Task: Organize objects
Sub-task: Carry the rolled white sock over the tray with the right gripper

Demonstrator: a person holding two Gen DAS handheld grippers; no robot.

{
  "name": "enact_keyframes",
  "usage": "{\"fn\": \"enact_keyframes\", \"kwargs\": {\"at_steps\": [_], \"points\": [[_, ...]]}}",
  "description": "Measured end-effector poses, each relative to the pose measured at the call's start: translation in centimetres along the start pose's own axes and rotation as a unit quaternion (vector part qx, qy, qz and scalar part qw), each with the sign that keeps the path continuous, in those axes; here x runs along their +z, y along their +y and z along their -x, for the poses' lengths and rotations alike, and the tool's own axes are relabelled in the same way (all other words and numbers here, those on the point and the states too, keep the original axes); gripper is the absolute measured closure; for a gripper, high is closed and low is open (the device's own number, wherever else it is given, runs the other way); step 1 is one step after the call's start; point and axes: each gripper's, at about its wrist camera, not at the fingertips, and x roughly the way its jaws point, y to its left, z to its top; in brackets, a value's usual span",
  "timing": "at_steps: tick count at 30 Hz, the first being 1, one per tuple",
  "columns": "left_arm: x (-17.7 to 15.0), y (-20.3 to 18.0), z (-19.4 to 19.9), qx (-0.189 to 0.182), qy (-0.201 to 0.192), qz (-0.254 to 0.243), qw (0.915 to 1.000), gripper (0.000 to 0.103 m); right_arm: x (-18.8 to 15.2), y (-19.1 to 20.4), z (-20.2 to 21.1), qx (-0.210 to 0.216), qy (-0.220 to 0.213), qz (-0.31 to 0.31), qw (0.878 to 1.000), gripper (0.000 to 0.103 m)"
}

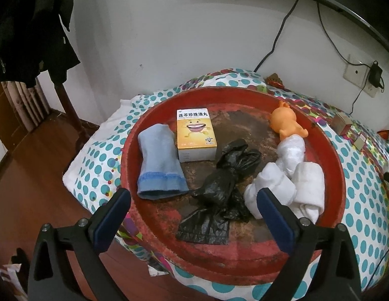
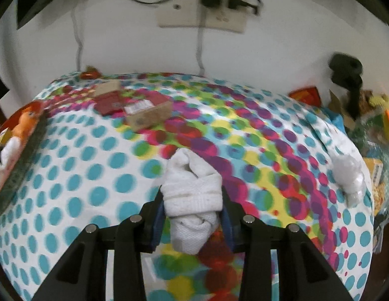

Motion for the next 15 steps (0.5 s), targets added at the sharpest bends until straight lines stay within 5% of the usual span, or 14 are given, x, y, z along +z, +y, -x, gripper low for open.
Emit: {"fn": "enact_keyframes", "kwargs": {"at_steps": [15], "points": [[0.0,-0.9,0.4,0.005,-0.005,-0.026,0.9996,0.002,1.6,12.1,2.3,0.058,-0.007,0.08,0.995,0.064]]}}
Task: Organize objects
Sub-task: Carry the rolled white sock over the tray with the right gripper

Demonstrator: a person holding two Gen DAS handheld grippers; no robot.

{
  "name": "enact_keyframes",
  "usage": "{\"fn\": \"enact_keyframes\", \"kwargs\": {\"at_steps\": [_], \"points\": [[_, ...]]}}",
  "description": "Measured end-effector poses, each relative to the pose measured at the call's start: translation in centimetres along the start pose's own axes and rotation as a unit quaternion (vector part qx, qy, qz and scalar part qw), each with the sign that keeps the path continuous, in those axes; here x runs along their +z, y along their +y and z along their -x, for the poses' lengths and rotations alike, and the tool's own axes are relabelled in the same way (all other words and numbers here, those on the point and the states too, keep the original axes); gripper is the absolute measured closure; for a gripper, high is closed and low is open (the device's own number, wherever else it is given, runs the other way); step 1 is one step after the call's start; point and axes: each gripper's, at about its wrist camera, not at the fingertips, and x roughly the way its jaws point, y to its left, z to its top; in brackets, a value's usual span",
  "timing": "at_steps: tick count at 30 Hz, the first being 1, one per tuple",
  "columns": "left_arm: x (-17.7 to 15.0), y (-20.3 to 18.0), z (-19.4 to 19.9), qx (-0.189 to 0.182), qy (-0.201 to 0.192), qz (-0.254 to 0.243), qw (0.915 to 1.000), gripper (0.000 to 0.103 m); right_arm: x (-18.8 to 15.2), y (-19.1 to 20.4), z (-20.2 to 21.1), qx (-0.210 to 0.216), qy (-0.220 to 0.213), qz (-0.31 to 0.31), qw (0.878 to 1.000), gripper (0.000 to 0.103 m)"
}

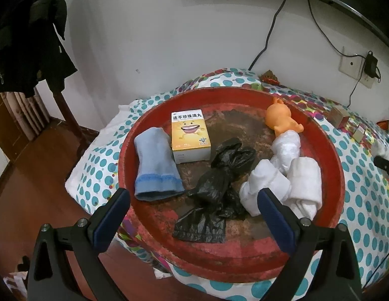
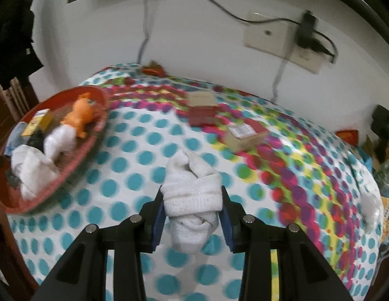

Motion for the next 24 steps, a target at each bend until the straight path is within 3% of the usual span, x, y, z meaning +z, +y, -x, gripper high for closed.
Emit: {"fn": "enact_keyframes", "kwargs": {"at_steps": [10,24], "points": [[0.2,0.5,0.2,0.001,-0.006,0.004,1.0,0.001,2.4,8.6,0.1,0.064,-0.009,0.041,0.997,0.064],[0.8,3.8,0.5,0.023,-0.017,0.033,0.9991,0.0,4.6,16.8,-0.5,0.113,-0.01,0.096,0.989,0.064]]}}
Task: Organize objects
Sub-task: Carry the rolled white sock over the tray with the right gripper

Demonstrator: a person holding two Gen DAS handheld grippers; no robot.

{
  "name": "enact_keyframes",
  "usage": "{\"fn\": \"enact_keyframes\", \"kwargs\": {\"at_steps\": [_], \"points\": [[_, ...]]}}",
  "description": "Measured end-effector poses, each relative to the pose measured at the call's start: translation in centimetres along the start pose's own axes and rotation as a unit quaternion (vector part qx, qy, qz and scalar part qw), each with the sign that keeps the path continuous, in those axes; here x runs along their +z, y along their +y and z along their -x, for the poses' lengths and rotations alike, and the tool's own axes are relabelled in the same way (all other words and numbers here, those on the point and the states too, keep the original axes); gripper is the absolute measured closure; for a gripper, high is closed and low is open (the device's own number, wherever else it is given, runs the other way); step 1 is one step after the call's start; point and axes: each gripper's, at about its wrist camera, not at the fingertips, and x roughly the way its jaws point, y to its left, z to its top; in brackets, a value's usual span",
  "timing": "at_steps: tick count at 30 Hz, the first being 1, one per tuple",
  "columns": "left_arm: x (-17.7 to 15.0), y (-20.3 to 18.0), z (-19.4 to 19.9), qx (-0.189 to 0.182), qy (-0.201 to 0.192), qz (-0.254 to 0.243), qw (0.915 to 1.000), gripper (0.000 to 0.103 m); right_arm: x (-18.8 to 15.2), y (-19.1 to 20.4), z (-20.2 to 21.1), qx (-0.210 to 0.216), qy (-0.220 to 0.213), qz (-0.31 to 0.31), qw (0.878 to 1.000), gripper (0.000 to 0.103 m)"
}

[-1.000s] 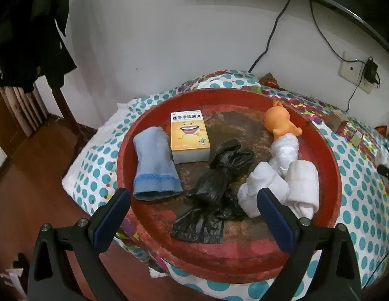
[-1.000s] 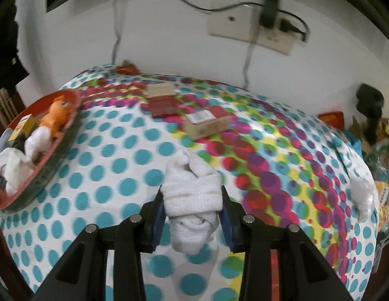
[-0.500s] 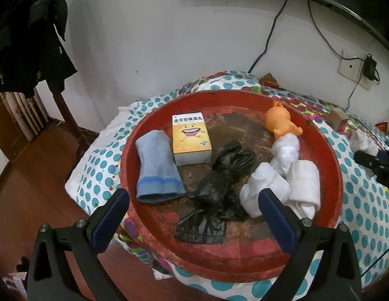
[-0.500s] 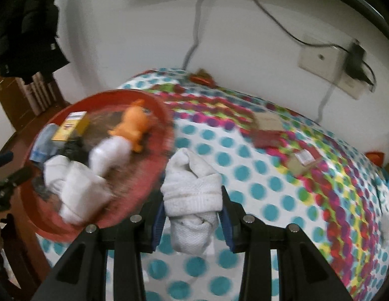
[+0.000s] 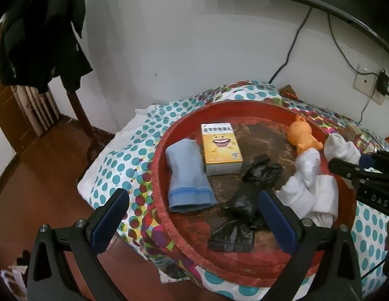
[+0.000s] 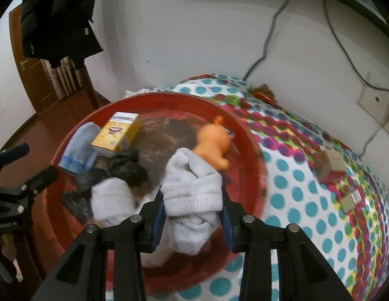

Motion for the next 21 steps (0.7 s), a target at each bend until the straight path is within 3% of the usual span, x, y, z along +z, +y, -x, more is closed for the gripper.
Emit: {"fn": "enact_keyframes", "kwargs": {"at_steps": [11,21], "points": [[-0.1,0.6,-0.6,-0.001,0.009,0.009,0.9999,0.0,2.0,3.0,-2.7,0.006,0.014,0.027,1.0,0.064],[-0.3,0.5,-1.2,-0.005,0.018,0.01,0.9998,0.0,2.1,3.3,-3.8,-0.006,0.024,0.026,0.999,0.063]]}}
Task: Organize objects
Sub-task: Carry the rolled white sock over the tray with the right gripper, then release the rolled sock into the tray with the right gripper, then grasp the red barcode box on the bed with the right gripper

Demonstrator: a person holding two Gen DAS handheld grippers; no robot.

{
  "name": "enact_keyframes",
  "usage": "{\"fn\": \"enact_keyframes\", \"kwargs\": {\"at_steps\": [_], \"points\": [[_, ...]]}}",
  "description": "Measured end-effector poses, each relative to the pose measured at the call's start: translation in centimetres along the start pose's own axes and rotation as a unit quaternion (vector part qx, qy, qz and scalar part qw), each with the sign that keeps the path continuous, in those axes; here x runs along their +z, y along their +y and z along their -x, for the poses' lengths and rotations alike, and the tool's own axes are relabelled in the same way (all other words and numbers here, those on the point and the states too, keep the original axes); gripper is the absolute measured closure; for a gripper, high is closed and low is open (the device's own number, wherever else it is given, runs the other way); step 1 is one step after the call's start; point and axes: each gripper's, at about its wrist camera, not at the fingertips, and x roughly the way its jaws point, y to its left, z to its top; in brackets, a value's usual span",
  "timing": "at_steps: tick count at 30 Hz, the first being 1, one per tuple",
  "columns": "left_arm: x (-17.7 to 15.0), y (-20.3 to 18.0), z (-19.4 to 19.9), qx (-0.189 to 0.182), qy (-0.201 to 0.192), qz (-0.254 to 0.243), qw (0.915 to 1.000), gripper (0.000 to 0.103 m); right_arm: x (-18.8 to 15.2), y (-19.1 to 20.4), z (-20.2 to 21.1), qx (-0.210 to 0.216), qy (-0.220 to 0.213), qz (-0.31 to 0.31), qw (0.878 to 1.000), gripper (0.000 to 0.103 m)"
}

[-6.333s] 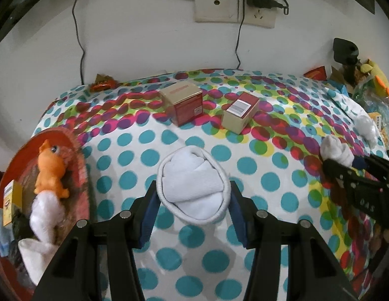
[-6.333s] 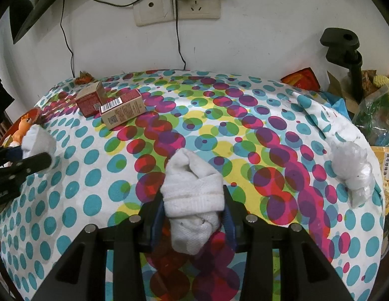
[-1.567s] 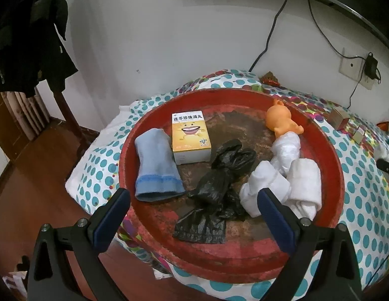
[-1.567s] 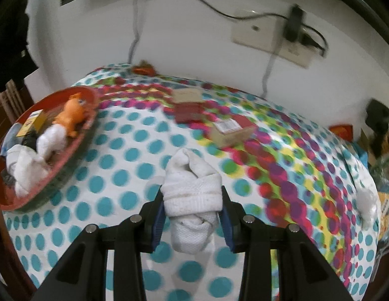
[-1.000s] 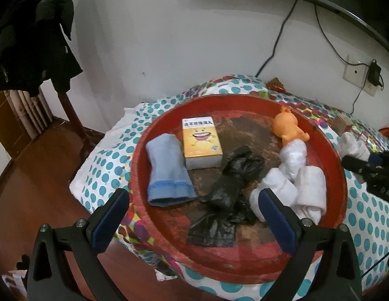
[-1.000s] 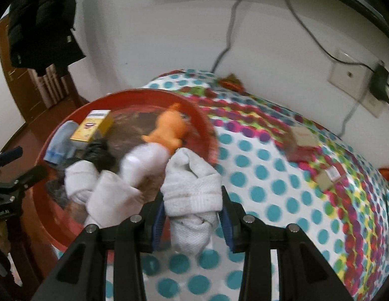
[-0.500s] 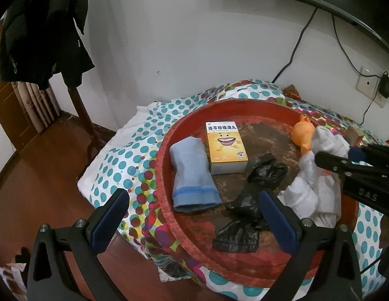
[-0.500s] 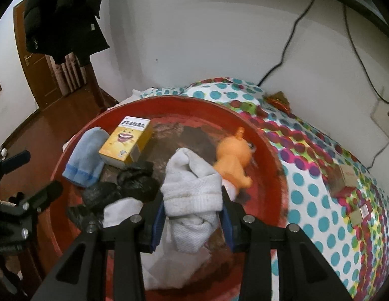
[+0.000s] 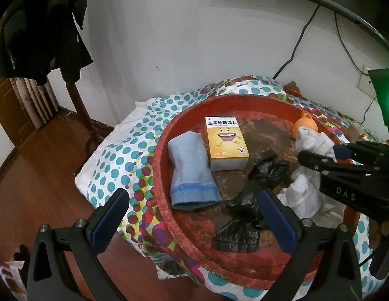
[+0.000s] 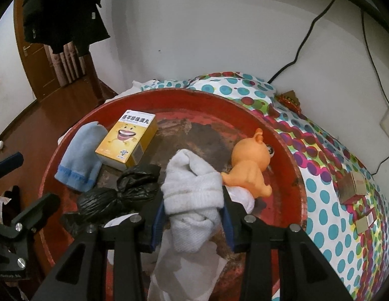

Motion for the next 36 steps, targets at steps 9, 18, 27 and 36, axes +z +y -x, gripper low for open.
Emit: {"fn": "enact_keyframes", "kwargs": {"at_steps": [9,18,27,36], "points": [[-0.1,-0.4,-0.3,-0.004,0.005,-0.003,1.0,0.0,0.1,-0.8,1.1,0.016,-0.012,-0.02,1.0,0.046],[-0.2,-0.3,-0.3,-0.006,0.005,0.0,1.0,0.0,-0.2,-3.0,4.3,-0.006,-0.048,-0.038,0.998,0.045],[-0.3,-0.9,-0.2,-0.01,0.003,-0.002,0.9999,0.0,-6.5,-15.8,3.9,-0.137,-0.018,-0.157,0.978,0.045],[-0.5,-2.5,0.9,-0.019,-0.014,-0.013,0.9996,0.0,-8.5,-24.7,1.2,-0.195,0.004,-0.265,0.944,0.045]]}}
